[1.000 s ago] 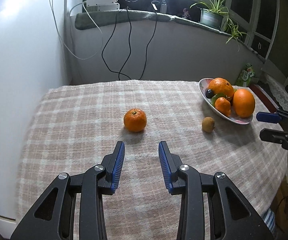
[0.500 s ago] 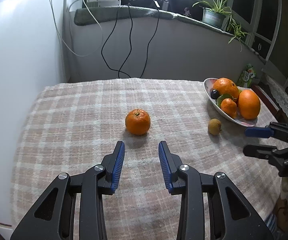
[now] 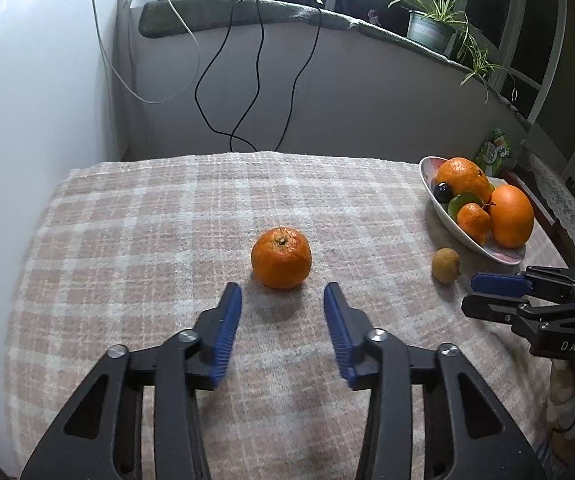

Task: Organize fruits
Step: 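Move the left gripper to the small tangerine while the right gripper moves to the brown kiwi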

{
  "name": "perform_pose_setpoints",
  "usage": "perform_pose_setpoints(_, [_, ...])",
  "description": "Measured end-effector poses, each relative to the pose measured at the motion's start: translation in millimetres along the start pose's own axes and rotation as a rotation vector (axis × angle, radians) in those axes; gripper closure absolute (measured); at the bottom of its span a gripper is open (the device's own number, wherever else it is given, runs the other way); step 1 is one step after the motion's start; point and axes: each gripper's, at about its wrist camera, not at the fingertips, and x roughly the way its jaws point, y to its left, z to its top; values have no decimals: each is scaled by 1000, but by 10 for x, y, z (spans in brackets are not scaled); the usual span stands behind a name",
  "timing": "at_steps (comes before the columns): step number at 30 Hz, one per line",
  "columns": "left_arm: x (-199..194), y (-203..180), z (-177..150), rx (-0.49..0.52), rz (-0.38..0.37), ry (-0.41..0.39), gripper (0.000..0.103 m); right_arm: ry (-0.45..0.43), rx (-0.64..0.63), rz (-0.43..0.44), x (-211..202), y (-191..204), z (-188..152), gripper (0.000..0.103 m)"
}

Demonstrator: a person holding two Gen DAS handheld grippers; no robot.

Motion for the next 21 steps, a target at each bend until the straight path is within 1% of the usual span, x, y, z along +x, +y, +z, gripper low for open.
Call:
perform_pose_setpoints(12, [115,56,59,5,-28,-7,61,1,50,-55,136,-22,62,59])
perform_pose_setpoints(16, [144,43,71,13,-36,-4,58,-1,50,-74,190,-18,89,59])
perform_pose_setpoints(21, [158,41,86,17,-39,-2,58,-11,55,-87,235,-26,127,59])
